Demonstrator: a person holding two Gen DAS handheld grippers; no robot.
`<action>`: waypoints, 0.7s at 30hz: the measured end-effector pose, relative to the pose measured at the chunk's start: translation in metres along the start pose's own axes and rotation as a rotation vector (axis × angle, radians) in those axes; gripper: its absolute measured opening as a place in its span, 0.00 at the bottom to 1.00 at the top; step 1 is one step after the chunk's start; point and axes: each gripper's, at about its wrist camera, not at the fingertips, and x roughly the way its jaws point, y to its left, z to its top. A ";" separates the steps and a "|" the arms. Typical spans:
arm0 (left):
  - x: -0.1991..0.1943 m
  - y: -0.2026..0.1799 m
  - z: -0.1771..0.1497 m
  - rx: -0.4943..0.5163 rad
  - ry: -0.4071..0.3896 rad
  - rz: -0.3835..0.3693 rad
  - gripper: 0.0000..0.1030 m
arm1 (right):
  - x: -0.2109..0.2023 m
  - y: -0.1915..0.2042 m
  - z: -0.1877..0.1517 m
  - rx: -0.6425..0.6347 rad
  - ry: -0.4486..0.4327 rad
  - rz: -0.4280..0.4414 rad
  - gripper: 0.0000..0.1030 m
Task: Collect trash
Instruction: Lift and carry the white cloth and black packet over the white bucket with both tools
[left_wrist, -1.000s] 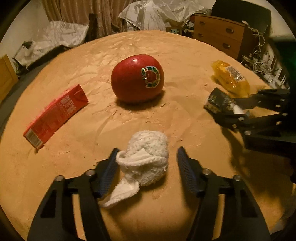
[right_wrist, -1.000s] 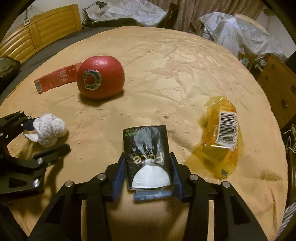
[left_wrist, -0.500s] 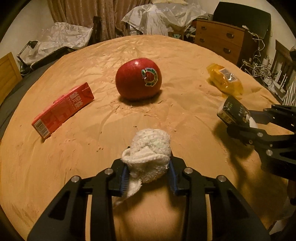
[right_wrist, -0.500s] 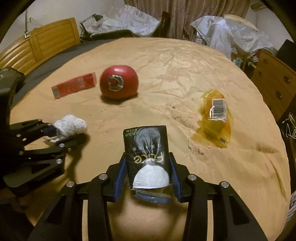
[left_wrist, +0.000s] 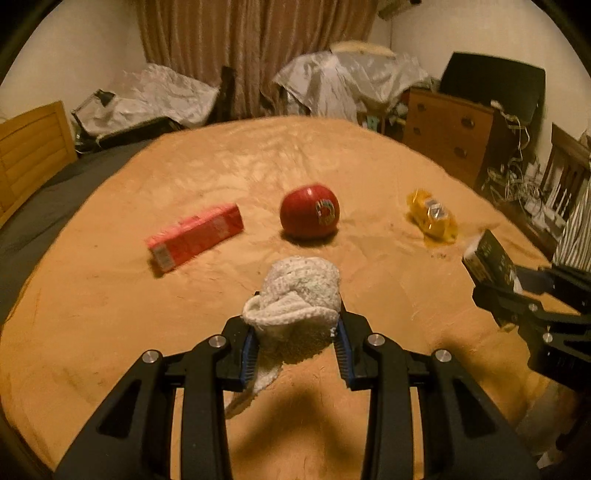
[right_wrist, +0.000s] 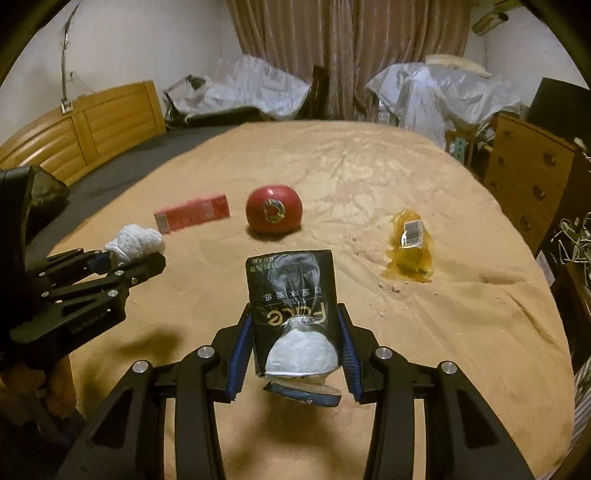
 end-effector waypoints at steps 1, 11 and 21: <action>-0.008 0.001 0.001 0.000 -0.017 0.006 0.32 | -0.008 0.003 -0.001 0.001 -0.016 -0.004 0.42; -0.080 -0.011 0.012 -0.004 -0.211 0.052 0.32 | -0.091 0.024 -0.007 0.039 -0.180 -0.037 0.43; -0.115 -0.029 0.011 0.001 -0.328 0.091 0.32 | -0.159 0.039 -0.023 0.049 -0.330 -0.099 0.43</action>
